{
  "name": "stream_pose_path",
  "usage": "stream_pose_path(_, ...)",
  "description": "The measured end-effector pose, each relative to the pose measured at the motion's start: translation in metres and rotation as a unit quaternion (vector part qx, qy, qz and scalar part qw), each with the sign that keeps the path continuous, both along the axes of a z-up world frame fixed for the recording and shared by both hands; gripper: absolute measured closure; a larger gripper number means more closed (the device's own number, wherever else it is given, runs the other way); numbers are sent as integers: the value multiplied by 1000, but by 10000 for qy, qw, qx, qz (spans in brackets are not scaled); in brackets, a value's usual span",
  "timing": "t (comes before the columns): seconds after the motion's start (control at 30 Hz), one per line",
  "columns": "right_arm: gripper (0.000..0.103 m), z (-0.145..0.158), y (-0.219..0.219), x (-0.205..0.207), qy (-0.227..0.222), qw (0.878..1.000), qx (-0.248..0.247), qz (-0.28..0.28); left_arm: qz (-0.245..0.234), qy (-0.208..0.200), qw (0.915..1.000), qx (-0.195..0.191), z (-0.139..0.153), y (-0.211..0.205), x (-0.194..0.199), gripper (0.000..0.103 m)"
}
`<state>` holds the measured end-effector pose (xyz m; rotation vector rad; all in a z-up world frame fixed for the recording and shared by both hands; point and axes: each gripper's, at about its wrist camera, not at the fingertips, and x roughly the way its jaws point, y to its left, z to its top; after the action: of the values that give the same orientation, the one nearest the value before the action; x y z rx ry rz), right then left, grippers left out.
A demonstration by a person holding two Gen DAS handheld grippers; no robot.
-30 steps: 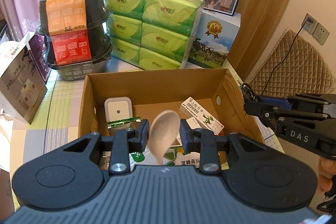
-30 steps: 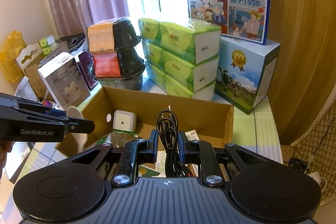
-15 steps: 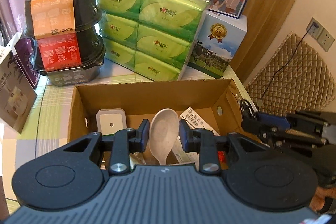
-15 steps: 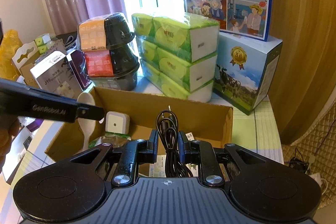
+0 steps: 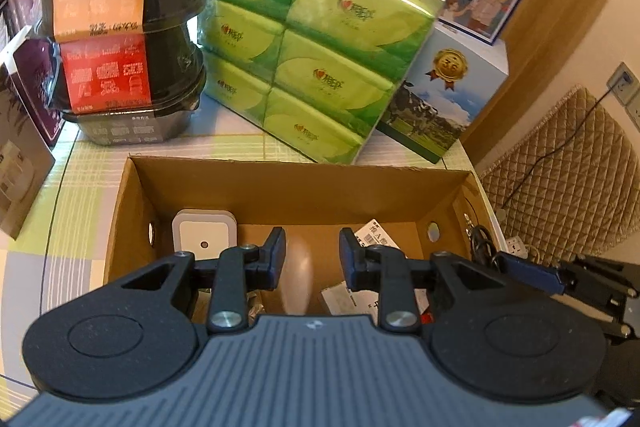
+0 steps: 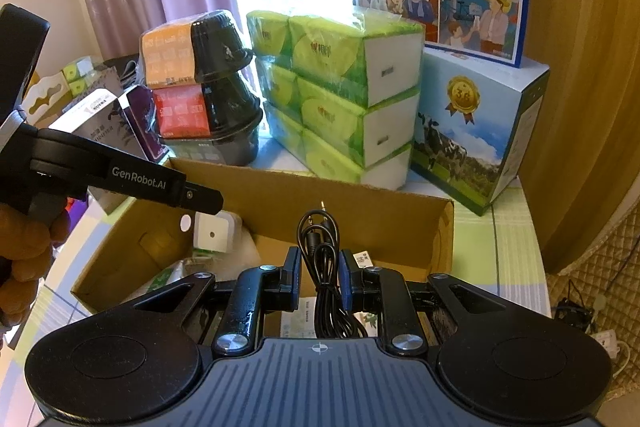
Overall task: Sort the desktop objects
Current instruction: 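Lower both grippers into the box and open them to release spoon and cable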
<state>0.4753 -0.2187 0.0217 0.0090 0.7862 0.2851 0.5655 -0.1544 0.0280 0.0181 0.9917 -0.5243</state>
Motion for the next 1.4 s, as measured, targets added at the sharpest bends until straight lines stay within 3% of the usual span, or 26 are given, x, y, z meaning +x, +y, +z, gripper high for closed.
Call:
stream_pose_path(1.07,87,-1,0,9,-45,9999,103,-77,-157,72,9997,149,-9,3,-5,79)
stream_pose_path(1.23,87,0,-4,10,-84,9996,224,-148,-134,36,9997,199,-10,5,-6,72)
stream_pose_path(1.4,87,-3,-10,10,-10,9994,263,-230,-131,48,9996,233,-12,7,-7,71)
